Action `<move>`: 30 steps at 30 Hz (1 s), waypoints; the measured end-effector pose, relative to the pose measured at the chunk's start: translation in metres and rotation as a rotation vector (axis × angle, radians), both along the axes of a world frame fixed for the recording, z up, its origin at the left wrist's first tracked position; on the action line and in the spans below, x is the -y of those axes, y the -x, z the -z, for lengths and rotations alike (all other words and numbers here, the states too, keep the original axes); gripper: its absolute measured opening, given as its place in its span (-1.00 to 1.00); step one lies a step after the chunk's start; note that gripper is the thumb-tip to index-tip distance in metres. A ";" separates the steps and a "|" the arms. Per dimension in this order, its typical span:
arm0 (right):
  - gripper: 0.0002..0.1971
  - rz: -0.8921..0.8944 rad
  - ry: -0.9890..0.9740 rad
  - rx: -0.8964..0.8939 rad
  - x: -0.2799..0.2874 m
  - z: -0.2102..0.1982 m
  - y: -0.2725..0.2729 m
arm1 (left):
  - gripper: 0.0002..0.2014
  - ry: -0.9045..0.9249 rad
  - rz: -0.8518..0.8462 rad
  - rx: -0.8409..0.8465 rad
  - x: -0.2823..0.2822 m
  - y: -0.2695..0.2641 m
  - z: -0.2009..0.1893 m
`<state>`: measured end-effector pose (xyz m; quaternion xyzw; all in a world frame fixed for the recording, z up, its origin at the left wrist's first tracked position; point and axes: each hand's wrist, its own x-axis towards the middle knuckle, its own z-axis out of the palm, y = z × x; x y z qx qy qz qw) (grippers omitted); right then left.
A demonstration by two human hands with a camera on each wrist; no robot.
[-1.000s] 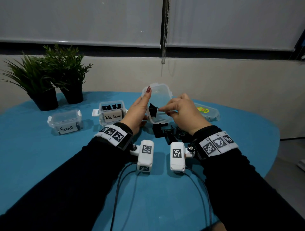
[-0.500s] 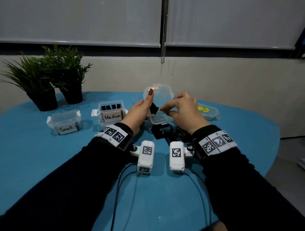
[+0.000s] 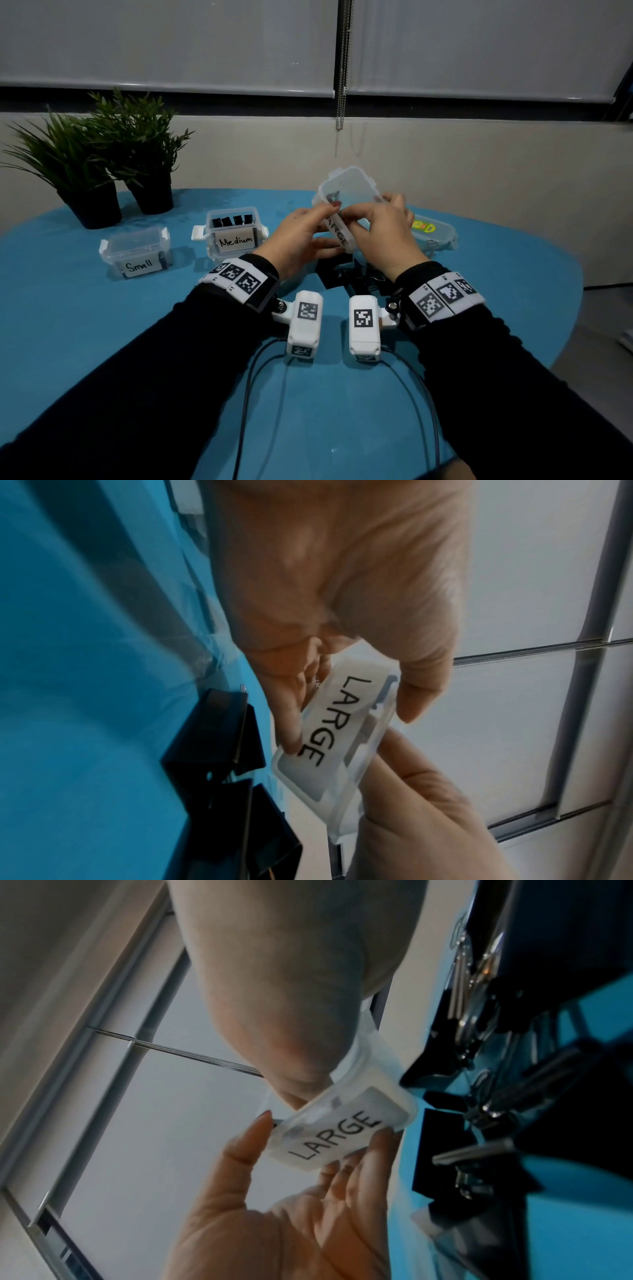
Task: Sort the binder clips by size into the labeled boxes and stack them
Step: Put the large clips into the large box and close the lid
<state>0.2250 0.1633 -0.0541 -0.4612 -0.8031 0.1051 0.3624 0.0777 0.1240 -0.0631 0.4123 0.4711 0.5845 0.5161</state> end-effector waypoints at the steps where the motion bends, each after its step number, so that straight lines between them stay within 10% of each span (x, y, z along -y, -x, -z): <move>1: -0.78 -0.010 -0.024 0.001 0.000 0.000 0.001 | -0.40 0.003 0.003 0.023 0.000 0.000 0.001; 10: -0.63 -0.186 -0.003 0.123 0.004 0.000 0.003 | -0.81 0.005 0.050 0.339 0.001 0.005 0.000; 23: -0.69 -0.150 -0.151 -0.071 0.002 -0.001 -0.005 | -0.38 -0.030 -0.017 0.541 -0.003 -0.002 -0.002; 30: -0.72 -0.334 -0.146 -0.128 -0.014 0.005 -0.002 | -0.89 0.067 -0.043 0.354 0.001 0.002 -0.001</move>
